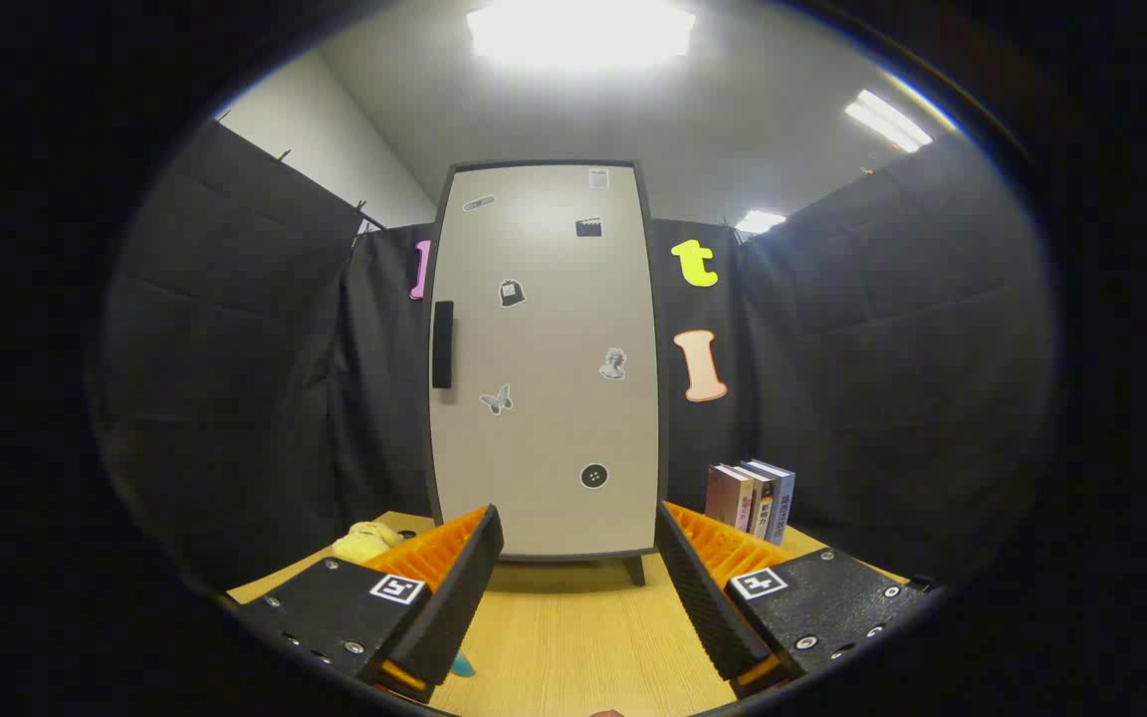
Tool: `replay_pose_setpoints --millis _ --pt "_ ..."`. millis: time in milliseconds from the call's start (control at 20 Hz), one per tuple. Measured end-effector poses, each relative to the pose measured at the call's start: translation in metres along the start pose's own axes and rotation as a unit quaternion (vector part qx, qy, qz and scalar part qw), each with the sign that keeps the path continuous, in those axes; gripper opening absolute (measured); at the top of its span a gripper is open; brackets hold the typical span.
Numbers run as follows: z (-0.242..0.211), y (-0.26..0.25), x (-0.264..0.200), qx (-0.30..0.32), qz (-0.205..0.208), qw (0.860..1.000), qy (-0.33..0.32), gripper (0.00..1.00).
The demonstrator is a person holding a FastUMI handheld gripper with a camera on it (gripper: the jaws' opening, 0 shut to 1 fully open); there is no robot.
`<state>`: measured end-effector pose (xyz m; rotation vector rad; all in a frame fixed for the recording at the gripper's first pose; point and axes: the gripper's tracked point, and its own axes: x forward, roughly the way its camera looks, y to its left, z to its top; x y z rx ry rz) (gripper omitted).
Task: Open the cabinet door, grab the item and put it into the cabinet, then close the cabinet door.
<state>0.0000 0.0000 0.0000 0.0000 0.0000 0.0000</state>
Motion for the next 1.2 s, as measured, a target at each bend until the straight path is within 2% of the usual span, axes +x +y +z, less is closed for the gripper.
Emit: replay_pose_setpoints --millis 850,1200 --pt "-0.008 0.010 -0.018 -0.002 0.016 1.000 0.005 0.95" --pt "0.009 0.016 -0.010 -0.003 0.021 1.000 -0.005 0.95"
